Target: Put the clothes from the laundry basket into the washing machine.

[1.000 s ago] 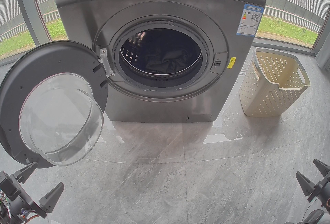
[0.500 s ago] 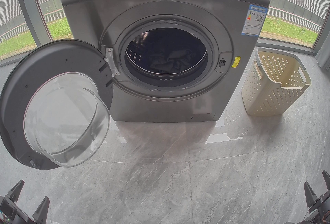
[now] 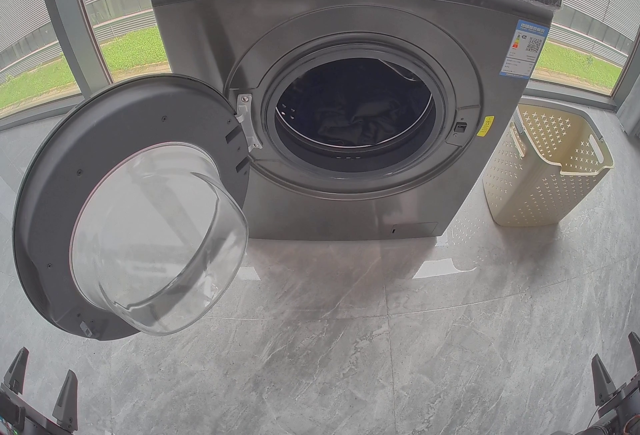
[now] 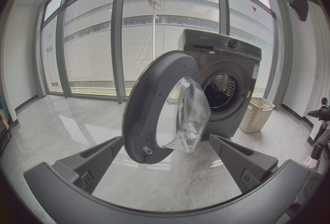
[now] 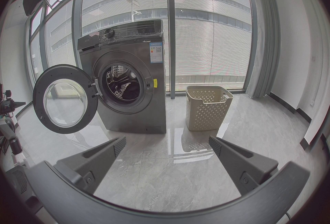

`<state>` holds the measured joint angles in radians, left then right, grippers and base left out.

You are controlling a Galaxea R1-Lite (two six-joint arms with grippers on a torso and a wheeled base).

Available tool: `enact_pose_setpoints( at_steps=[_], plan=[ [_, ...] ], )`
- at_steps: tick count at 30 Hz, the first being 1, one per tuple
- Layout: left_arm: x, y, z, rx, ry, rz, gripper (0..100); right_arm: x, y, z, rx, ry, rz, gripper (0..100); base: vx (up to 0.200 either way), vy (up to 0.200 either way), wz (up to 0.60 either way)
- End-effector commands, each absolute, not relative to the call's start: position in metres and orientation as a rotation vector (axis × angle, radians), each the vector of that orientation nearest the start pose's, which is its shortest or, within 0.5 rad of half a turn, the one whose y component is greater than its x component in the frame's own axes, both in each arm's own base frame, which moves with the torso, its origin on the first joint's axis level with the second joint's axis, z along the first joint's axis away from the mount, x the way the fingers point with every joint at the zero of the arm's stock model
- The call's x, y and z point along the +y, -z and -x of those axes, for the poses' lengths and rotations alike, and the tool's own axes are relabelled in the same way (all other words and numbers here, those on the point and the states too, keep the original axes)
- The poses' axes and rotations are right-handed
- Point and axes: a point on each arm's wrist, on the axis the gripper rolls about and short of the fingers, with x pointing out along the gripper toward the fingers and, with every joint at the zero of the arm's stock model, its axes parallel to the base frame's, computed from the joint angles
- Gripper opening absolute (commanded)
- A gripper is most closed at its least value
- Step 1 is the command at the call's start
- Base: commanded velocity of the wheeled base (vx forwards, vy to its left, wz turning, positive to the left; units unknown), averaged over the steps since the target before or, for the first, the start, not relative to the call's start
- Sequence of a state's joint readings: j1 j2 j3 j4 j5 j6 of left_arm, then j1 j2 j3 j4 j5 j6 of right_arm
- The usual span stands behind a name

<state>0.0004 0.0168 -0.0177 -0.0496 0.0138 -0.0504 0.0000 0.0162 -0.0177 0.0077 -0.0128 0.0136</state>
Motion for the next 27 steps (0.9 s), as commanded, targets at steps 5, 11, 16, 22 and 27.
enact_pose_setpoints(
  at_steps=[5, 11, 16, 22, 27],
  plan=[
    [0.0010, -0.0775, 0.0228, -0.021, -0.049, 0.040, 100, -0.0003, -0.0757, 0.0226, 0.006, 0.011, -0.009, 100, 0.000, 0.200, 0.00],
    [0.0004, -0.0760, 0.0228, -0.005, -0.020, 0.029, 100, -0.0003, -0.0757, 0.0226, 0.006, 0.006, -0.009, 100, 0.000, 0.133, 0.00],
    [0.0005, -0.0758, 0.0228, -0.003, -0.021, 0.023, 100, -0.0003, -0.0757, 0.0226, 0.006, 0.006, -0.008, 100, -0.040, 0.000, 0.00],
    [0.0005, -0.0758, 0.0228, -0.003, -0.021, 0.025, 100, 0.0000, -0.0758, 0.0227, 0.003, -0.011, -0.014, 100, -0.167, 0.000, 0.00],
    [0.0005, -0.0758, 0.0228, -0.003, -0.021, 0.025, 100, 0.0002, -0.0758, 0.0227, 0.003, -0.015, -0.012, 100, 0.000, 0.000, 0.00]
  ],
)
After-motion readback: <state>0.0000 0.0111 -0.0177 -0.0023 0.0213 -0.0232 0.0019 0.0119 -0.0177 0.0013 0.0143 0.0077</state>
